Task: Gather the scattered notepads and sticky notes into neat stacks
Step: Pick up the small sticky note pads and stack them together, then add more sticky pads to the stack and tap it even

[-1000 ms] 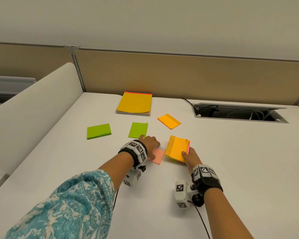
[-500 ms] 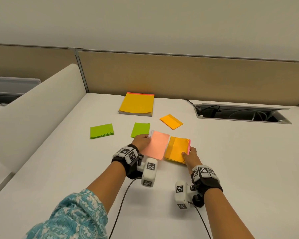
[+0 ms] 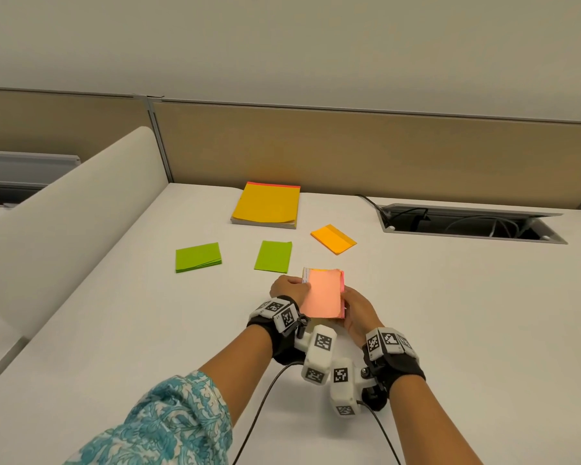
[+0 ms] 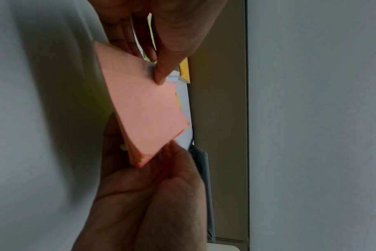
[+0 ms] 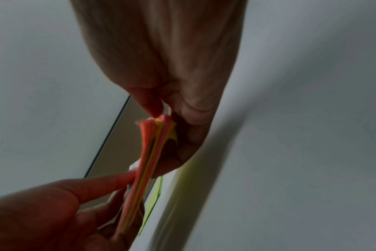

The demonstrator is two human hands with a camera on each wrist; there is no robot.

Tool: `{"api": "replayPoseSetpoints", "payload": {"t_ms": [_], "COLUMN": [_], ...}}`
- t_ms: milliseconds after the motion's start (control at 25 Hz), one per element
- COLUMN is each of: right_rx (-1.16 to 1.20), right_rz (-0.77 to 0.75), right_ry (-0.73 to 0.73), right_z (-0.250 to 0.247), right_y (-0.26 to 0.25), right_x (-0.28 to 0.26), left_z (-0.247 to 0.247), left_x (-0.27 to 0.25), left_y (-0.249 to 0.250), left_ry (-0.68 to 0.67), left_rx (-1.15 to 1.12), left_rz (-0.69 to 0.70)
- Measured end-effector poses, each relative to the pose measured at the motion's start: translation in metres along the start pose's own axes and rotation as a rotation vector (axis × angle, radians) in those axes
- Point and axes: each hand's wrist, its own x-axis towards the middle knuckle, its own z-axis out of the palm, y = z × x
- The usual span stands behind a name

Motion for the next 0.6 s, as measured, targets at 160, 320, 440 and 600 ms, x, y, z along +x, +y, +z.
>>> {"api": "replayPoseSetpoints", "payload": {"t_ms": [160,320,440,600], "right_rx": [-0.132,-0.185,-0.222,-0.283], "right_rz": [-0.040,-0.044,-0.032,-0.027], "right_ry": [0.012,0.140,0.169,0.187], "right_z": [-0.004,-0.020,-0.028,-0.031], "right_y": [0.005,0.007,0.008,0.007], "right_x": [0.011,0.032,0.046,0.060], "left_z": [-0.007,-0.040,-0.079,-0.118], "left_x": [0.014,0.041,0.063,0.088], "left_y": [-0.007,-0.008,-0.017,-0.034], "left_ry": [-0.044,0.216,0.394,0.419], "left_rx": [-0.049,0.167,0.478,0.716], "left_rz": [0.012,0.115,0.171,0.105]}}
